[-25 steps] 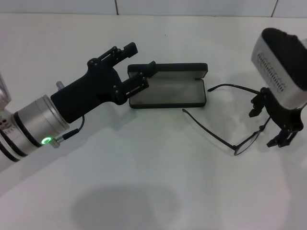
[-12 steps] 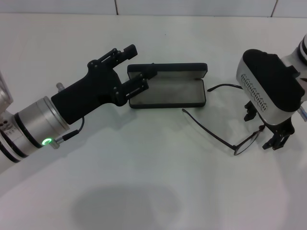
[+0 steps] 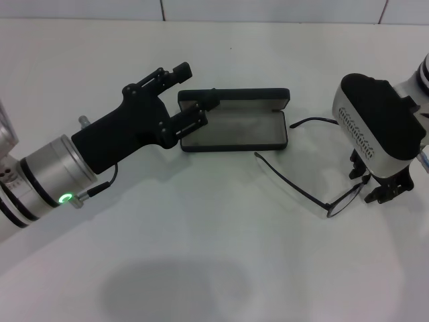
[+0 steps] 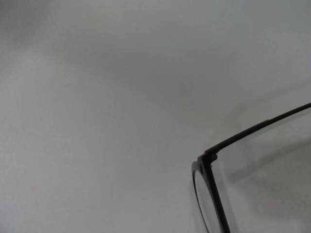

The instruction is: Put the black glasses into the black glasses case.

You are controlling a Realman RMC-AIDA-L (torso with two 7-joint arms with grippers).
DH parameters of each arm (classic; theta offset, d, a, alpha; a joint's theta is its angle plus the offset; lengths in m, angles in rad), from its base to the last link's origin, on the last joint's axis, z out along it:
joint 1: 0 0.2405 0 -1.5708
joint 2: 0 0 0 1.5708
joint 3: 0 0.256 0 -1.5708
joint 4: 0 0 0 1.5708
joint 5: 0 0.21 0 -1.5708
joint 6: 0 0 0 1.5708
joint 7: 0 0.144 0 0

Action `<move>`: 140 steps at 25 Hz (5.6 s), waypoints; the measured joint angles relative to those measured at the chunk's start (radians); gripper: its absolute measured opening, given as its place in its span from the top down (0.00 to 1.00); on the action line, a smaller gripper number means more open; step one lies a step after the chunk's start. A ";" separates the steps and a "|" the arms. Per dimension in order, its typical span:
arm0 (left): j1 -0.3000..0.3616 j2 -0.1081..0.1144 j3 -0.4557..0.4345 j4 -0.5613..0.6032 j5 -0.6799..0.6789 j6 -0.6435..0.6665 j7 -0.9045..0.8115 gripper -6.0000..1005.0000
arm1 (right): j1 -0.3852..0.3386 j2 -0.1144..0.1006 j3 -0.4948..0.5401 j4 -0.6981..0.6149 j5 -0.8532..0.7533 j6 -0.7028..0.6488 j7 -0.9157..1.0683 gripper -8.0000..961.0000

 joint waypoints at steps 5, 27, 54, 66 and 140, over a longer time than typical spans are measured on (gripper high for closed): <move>0.000 0.000 0.000 0.011 0.007 0.000 0.000 0.29 | -0.008 0.000 0.002 -0.005 0.007 0.011 -0.003 0.59; -0.024 0.006 0.000 0.014 0.016 0.012 -0.001 0.29 | -0.128 -0.005 0.139 -0.116 0.137 0.042 -0.107 0.87; -0.147 0.046 0.000 0.000 0.166 0.189 -0.130 0.29 | -0.383 -0.001 0.434 -0.058 0.728 0.050 -0.530 0.87; -0.248 0.063 0.000 0.000 0.208 0.243 -0.260 0.29 | -0.382 0.002 0.426 0.075 0.943 0.124 -0.739 0.87; -0.299 0.010 0.000 -0.087 0.206 0.134 -0.121 0.29 | -0.268 -0.010 0.425 0.420 1.119 -0.139 -0.769 0.87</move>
